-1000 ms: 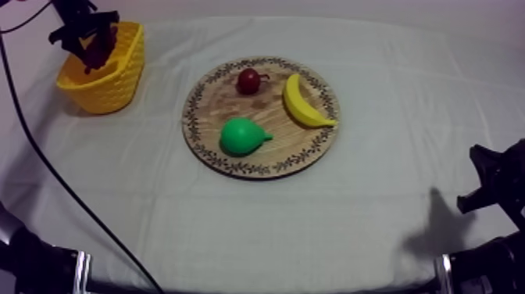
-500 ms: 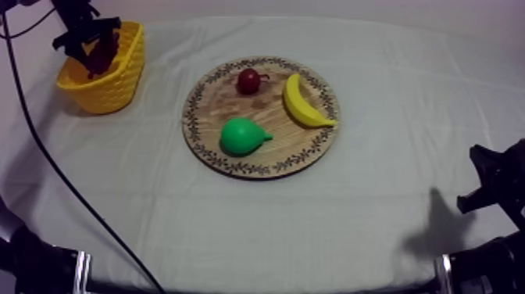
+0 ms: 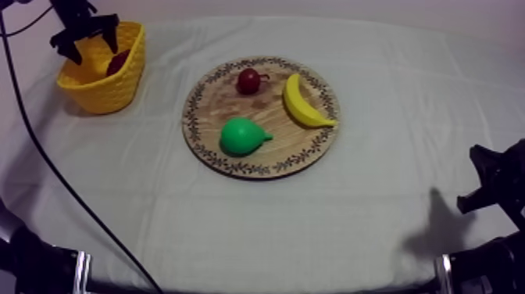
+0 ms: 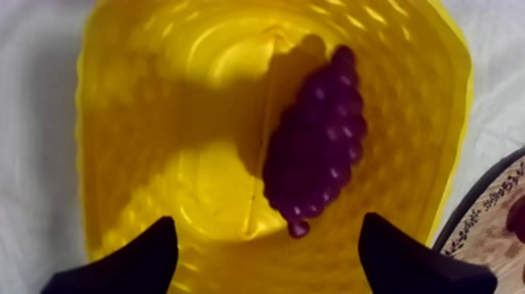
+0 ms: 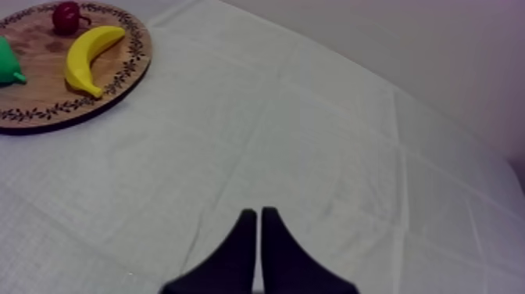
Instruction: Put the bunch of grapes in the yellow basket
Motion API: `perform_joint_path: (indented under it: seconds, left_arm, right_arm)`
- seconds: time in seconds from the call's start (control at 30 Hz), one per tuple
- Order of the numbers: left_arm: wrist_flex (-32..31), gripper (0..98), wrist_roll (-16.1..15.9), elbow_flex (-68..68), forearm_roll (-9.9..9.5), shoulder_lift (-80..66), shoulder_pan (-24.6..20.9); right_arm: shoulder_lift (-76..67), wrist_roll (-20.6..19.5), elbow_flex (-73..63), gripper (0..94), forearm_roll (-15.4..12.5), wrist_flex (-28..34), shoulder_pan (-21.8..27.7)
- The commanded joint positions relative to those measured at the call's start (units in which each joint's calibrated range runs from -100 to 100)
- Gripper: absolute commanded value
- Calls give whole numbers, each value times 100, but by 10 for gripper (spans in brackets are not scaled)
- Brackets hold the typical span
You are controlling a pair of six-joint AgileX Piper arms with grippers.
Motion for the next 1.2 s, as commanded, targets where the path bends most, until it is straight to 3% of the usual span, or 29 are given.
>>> perform_joint_path:
  seconds: [0.0, 0.4, 0.63, 0.87, 1.17]
  left_arm:
    - [15, 901, 19, 51, 21, -42, -3]
    - [27, 919, 132, 780, 91, -884, -12]
    - [-107, 811, 276, 1527, 114, -1705, -16]
    - [-591, 718, 228, 2563, 117, -2667, -8]
    - [-1547, 660, -70, 3885, 85, -3871, 85]
  right_arm:
    - [-1, 1, -2, 3, 0, -3, -2]
    - [-1, 1, -2, 3, 0, -3, -2]
    - [-1, 1, -2, 3, 0, -3, -2]
    - [-1, 1, -2, 3, 0, -3, -2]
    - [-1, 1, -2, 3, 0, -3, -2]
